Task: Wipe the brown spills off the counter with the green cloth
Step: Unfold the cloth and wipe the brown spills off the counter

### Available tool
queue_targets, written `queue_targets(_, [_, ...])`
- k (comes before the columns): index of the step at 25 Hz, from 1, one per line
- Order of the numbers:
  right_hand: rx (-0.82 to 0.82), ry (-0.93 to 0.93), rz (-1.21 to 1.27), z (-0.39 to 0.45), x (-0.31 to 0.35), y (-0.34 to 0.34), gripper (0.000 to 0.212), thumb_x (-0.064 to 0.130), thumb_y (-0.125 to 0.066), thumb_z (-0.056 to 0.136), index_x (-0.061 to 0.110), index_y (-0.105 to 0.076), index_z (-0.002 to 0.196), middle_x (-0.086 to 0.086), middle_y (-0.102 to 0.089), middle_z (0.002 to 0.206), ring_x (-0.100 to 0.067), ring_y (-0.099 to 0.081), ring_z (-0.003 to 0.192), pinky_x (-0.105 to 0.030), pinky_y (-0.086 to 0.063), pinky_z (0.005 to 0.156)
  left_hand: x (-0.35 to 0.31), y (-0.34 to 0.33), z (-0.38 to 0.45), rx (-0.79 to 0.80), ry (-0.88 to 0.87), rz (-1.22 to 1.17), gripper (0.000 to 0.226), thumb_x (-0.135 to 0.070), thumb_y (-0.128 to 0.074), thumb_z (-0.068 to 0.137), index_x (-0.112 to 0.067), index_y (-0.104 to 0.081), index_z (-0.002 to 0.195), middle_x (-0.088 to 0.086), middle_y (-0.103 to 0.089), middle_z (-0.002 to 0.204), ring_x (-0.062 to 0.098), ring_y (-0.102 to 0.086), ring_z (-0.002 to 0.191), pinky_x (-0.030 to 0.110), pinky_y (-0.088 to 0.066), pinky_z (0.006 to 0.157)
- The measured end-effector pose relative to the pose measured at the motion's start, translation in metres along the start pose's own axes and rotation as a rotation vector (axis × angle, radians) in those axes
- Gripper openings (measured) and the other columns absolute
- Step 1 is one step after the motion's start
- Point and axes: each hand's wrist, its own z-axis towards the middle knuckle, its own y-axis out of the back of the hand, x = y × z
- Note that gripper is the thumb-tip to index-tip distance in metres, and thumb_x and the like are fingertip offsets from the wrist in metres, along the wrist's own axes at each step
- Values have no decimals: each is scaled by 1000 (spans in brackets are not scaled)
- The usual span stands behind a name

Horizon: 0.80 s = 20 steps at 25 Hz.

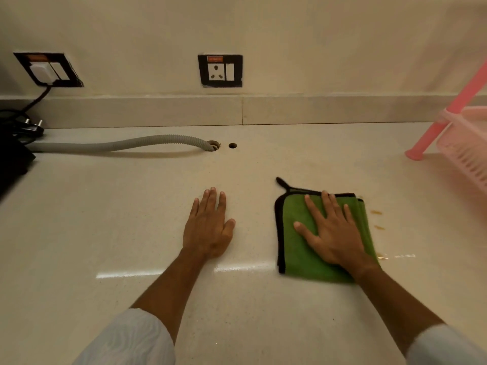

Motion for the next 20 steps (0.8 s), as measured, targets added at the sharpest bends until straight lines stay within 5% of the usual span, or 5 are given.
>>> queue_targets(5, [26, 26, 11, 55, 27, 0, 85, 80, -6, 81, 35, -1, 153, -14, 2, 164, -28, 6, 151, -53, 1, 121, 1, -2, 3, -4, -8, 15, 70, -44, -26, 95, -15, 4, 151, 11, 8, 162, 22, 9, 149, 41, 3, 122])
queue_targets(10, [7, 240, 15, -28, 15, -1, 77, 78, -11, 87, 39, 2, 153, -7, 9, 163, -22, 12, 150, -48, 2, 122, 3, -2, 1, 1, -14, 29, 73, -48, -18, 90, -15, 5, 151, 12, 8, 162, 22, 9, 149, 40, 3, 122])
queue_targets(16, [2, -51, 12, 9, -7, 0, 82, 78, -5, 83, 36, 0, 153, -12, 3, 164, -26, 7, 151, -51, 2, 121, 0, -1, 0, 23, -2, 19, 74, -48, -15, 89, -14, 6, 151, 12, 10, 161, 22, 11, 149, 40, 4, 122])
queue_targets(20, [5, 132, 21, 0, 27, -3, 81, 77, -9, 84, 35, -3, 154, -13, 2, 164, -27, 7, 151, -52, 1, 121, 1, -1, 1, 22, -11, 32, 68, -43, -25, 97, -13, 4, 151, 13, 8, 162, 23, 9, 149, 41, 3, 122])
